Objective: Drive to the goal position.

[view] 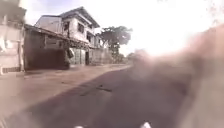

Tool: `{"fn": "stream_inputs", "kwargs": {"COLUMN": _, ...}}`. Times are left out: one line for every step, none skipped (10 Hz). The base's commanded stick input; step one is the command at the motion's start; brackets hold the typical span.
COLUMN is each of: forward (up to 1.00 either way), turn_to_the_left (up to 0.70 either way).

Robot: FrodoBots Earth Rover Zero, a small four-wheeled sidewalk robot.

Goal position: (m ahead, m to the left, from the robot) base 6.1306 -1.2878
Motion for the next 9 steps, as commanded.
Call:
{"fn": "stream_inputs", "kwargs": {"forward": 1.0, "turn_to_the_left": 0.0}}
{"fn": "stream_inputs", "kwargs": {"forward": 1.0, "turn_to_the_left": 0.0}}
{"fn": "stream_inputs", "kwargs": {"forward": 1.0, "turn_to_the_left": 0.0}}
{"fn": "stream_inputs", "kwargs": {"forward": 1.0, "turn_to_the_left": -0.01}}
{"fn": "stream_inputs", "kwargs": {"forward": 1.0, "turn_to_the_left": -0.06}}
{"fn": "stream_inputs", "kwargs": {"forward": 1.0, "turn_to_the_left": -0.4}}
{"fn": "stream_inputs", "kwargs": {"forward": 1.0, "turn_to_the_left": -0.4}}
{"fn": "stream_inputs", "kwargs": {"forward": 1.0, "turn_to_the_left": -0.4}}
{"fn": "stream_inputs", "kwargs": {"forward": 1.0, "turn_to_the_left": -0.4}}
